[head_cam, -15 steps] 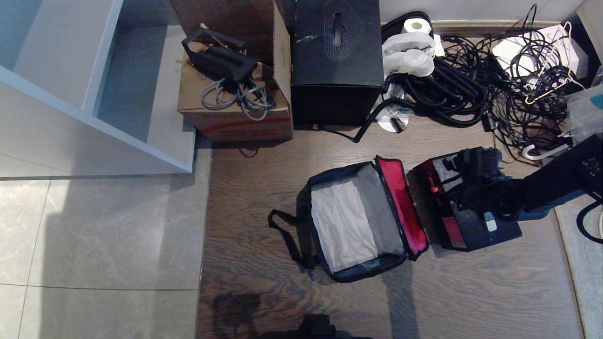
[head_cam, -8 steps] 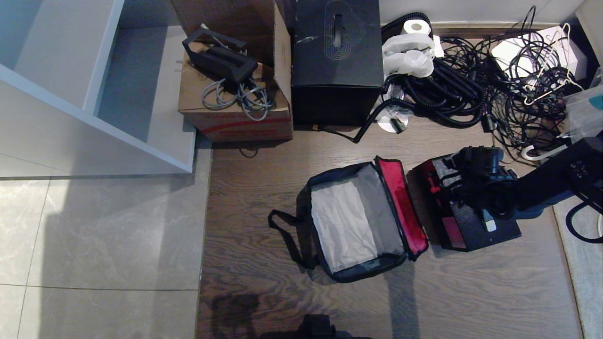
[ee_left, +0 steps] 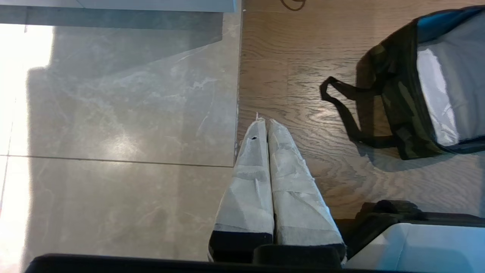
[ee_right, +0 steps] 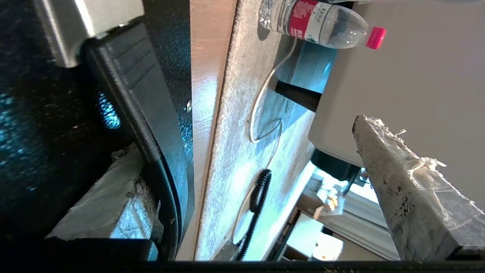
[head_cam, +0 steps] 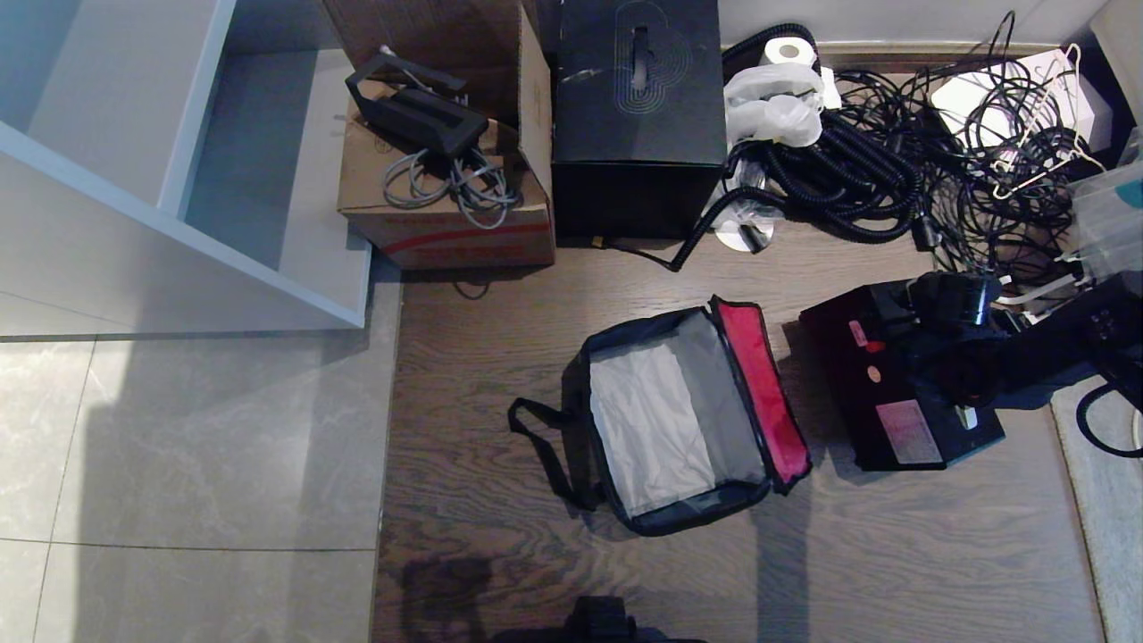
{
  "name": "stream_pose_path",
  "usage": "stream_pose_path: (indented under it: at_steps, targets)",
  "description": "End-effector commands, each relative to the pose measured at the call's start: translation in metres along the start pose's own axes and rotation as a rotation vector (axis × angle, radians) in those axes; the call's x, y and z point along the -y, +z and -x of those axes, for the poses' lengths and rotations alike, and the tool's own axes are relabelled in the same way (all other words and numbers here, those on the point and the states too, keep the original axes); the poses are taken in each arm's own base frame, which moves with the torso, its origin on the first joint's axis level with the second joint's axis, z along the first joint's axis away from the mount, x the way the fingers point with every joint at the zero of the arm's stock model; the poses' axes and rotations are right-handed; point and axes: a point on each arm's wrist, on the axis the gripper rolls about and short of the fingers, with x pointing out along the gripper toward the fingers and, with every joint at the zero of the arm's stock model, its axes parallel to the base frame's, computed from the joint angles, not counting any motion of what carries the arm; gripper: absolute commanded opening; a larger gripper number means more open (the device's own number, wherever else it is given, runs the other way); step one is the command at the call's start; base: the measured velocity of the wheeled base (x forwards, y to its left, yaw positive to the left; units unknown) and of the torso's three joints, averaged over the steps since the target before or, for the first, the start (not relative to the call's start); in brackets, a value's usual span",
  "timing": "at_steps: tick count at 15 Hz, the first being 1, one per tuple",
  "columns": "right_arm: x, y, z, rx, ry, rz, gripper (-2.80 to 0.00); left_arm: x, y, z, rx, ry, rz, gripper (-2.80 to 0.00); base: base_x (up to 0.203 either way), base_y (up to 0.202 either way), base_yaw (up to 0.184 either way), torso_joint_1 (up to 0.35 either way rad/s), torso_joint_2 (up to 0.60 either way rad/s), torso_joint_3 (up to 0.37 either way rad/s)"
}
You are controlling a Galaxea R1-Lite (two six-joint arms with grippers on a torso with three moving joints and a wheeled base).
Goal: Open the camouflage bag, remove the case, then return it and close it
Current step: Grip the handle again
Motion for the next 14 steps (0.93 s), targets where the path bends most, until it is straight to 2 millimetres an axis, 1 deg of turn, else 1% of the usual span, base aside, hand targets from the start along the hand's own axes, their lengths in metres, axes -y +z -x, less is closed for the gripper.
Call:
stream_pose_path:
  at_steps: [1, 3, 5, 6, 7, 11, 14]
  targets:
    - [-0.003, -0.013, -0.016, -0.035, -0.020, 0.008, 0.00, 0.000, 0.000, 0.000, 0.000, 0.001, 0.000, -2.80, 0.000, 0.000, 0.000, 0.000, 0.00, 0.000]
    - [-0.012, -0.023, -0.018, -0.063, -0.013, 0.030, 0.00, 0.000, 0.000, 0.000, 0.002, 0.001, 0.000, -2.80, 0.000, 0.000, 0.000, 0.000, 0.00, 0.000]
    - [-0.013, -0.028, -0.017, -0.081, -0.021, 0.029, 0.00, 0.000, 0.000, 0.000, 0.000, 0.001, 0.000, -2.80, 0.000, 0.000, 0.000, 0.000, 0.00, 0.000]
    - [-0.011, -0.026, -0.016, -0.078, -0.022, 0.025, 0.00, 0.000, 0.000, 0.000, 0.000, 0.001, 0.000, -2.80, 0.000, 0.000, 0.000, 0.000, 0.00, 0.000]
    - [-0.009, -0.023, -0.013, -0.072, -0.025, 0.018, -2.80, 0.000, 0.000, 0.000, 0.000, 0.001, 0.000, -2.80, 0.000, 0.000, 0.000, 0.000, 0.00, 0.000]
    - [-0.011, -0.009, 0.011, -0.014, -0.040, -0.037, -2.80, 0.000, 0.000, 0.000, 0.000, 0.001, 0.000, -2.80, 0.000, 0.000, 0.000, 0.000, 0.00, 0.000]
    - [-0.009, -0.005, 0.014, 0.005, -0.047, -0.061, -2.80, 0.000, 0.000, 0.000, 0.001, 0.001, 0.000, -2.80, 0.000, 0.000, 0.000, 0.000, 0.00, 0.000]
